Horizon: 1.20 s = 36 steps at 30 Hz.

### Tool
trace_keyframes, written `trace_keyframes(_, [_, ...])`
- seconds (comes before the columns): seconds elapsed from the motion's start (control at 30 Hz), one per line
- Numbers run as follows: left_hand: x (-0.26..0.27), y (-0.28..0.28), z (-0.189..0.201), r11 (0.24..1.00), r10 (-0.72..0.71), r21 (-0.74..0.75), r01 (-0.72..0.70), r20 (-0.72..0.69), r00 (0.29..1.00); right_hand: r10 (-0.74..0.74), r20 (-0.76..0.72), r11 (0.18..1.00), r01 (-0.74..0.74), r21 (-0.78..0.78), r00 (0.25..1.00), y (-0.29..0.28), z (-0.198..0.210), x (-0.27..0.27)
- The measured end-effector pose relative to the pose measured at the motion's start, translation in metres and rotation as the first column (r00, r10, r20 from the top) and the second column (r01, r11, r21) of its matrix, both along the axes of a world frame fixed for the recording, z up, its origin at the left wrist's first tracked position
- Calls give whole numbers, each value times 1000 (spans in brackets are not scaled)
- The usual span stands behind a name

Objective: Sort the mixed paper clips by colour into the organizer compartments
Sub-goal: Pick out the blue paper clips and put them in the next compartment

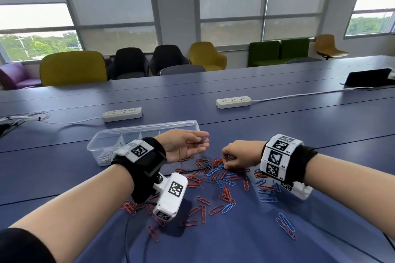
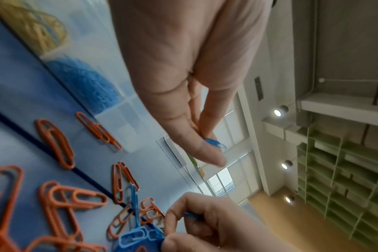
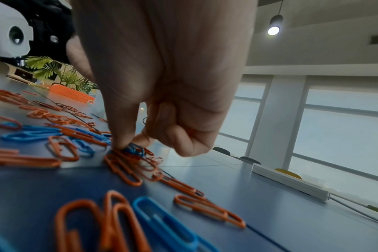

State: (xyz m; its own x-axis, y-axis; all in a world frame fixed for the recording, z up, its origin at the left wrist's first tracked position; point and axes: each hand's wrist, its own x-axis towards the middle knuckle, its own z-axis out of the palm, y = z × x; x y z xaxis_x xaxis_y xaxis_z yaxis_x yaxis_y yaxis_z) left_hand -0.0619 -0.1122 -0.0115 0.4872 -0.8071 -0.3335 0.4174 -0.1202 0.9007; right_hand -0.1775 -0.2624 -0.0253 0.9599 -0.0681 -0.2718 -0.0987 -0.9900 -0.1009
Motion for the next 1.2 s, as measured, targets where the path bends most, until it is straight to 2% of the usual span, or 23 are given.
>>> trace_keyframes(0.1, [3, 0, -4, 997, 71, 43, -66, -137, 988, -25, -13, 1000, 25, -3, 1000, 2, -1, -2])
trace_keyframes(0.17, [4, 0, -5, 995, 38, 102, -24, -141, 989, -50, -8, 997, 50, 52, 999, 2, 3, -5])
trace_keyframes(0.23, [0, -2, -4, 980, -40, 195, 44, -20, 999, -85, -15, 986, 86, 143, 996, 1, 10, -8])
trace_keyframes(0.3, [-8, -6, -4, 939, -136, 338, 60, 204, 969, -114, -31, 965, 118, 234, 993, 2, 17, -13])
trace_keyframes(0.33, [-13, -9, -4, 906, -225, 419, 56, 365, 903, -126, -39, 953, 132, 271, 991, 1, 19, -15])
trace_keyframes(0.37, [-16, -10, -4, 863, -348, 504, 40, 536, 770, -146, -46, 941, 153, 302, 988, 1, 20, -17])
trace_keyframes(0.4, [-18, -12, -5, 816, -476, 578, 13, 660, 582, -168, -53, 929, 176, 325, 984, -1, 21, -19])
trace_keyframes(0.43, [-20, -13, -5, 778, -572, 628, -11, 716, 400, -193, -59, 915, 201, 350, 979, -2, 21, -20])
trace_keyframes(0.47, [-21, -14, -6, 753, -623, 657, -31, 727, 288, -215, -71, 893, 226, 389, 974, -4, 19, -21])
trace_keyframes(0.5, [-22, -14, -7, 737, -646, 674, -46, 724, 243, -238, -90, 860, 253, 444, 967, -7, 15, -21])
trace_keyframes(0.57, [-21, -16, -11, 736, -649, 673, -75, 733, 204, -303, -133, 761, 324, 563, 944, -11, 9, -22])
trace_keyframes(0.63, [-20, -18, -16, 718, -666, 688, -102, 722, 185, -372, -155, 645, 375, 666, 915, -10, 5, -23])
trace_keyframes(0.7, [-17, -20, -18, 704, -681, 701, -110, 711, 172, -413, -165, 563, 393, 727, 896, -8, 2, -24])
trace_keyframes(0.77, [-15, -20, -20, 704, -683, 701, -109, 712, 164, -413, -160, 540, 383, 750, 897, -7, 1, -23])
trace_keyframes(0.9, [-16, -19, -19, 666, -728, 738, -106, 674, 125, -379, -144, 582, 357, 730, 914, -7, 3, -22])
trace_keyframes(0.97, [-15, -20, -19, 647, -742, 757, -90, 652, 157, -358, -150, 596, 349, 723, 921, -5, 5, -22])
trace_keyframes(1.0, [-14, -20, -18, 663, -717, 745, -70, 659, 227, -352, -152, 604, 348, 717, 923, -4, 6, -22])
trace_keyframes(1.03, [-12, -19, -16, 702, -656, 711, -31, 663, 360, -350, -151, 612, 348, 710, 924, -2, 6, -22])
trace_keyframes(1.07, [-11, -18, -13, 761, -552, 648, 25, 627, 550, -349, -152, 623, 350, 700, 925, -1, 7, -22])
trace_keyframes(1.1, [-8, -15, -9, 823, -433, 563, 73, 539, 722, -342, -153, 637, 349, 687, 927, 0, 7, -22])
trace_keyframes(1.13, [-6, -12, -6, 876, -329, 469, 110, 416, 848, -329, -156, 657, 345, 670, 931, 0, 8, -21])
trace_keyframes(1.17, [-2, -8, -3, 918, -252, 371, 138, 277, 927, -312, -154, 684, 334, 648, 938, 0, 8, -20])
trace_keyframes(1.2, [1, -4, 0, 948, -206, 274, 161, 145, 968, -292, -147, 718, 318, 618, 945, 0, 9, -19])
